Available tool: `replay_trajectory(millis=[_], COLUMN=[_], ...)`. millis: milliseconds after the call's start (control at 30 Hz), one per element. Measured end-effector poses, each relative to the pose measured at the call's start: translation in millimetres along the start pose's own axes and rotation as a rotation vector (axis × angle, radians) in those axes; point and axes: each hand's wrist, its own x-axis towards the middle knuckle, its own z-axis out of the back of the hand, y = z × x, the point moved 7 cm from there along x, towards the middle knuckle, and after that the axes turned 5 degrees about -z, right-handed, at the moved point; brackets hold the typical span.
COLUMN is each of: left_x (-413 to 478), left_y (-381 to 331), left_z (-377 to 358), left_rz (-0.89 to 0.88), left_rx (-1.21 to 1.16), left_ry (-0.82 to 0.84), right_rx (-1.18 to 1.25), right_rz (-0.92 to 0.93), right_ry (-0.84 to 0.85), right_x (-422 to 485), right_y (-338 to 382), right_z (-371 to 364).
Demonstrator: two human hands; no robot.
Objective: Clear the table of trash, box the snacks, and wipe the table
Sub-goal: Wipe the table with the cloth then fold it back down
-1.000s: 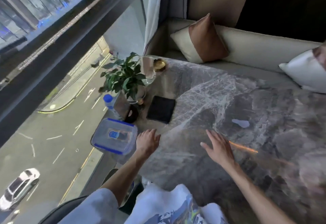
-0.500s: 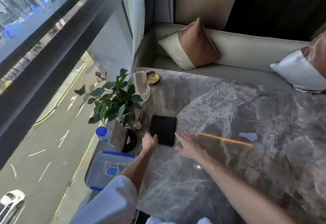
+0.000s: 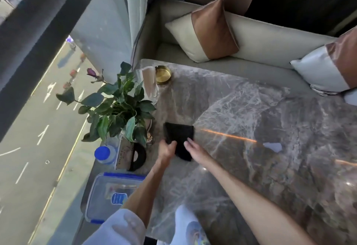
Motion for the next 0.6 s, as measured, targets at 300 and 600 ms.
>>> replay_trajectory(millis=[300, 600], left_x=[-88.2, -206.3], left_y=[-73.1, -91.2], left_z=[-116.8, -256.7], left_rz=[-0.691, -1.106], left_rx=[0.768, 1.223], left_ry=[0.154, 0.198], right_rx=[1.069, 1.512], right_rz=[-0.181, 0.067], right_ry=[0.349, 0.29], right_x=[-37.4, -91.4], right_y=[-16.4, -141.8], right_z=[62.6, 154.8])
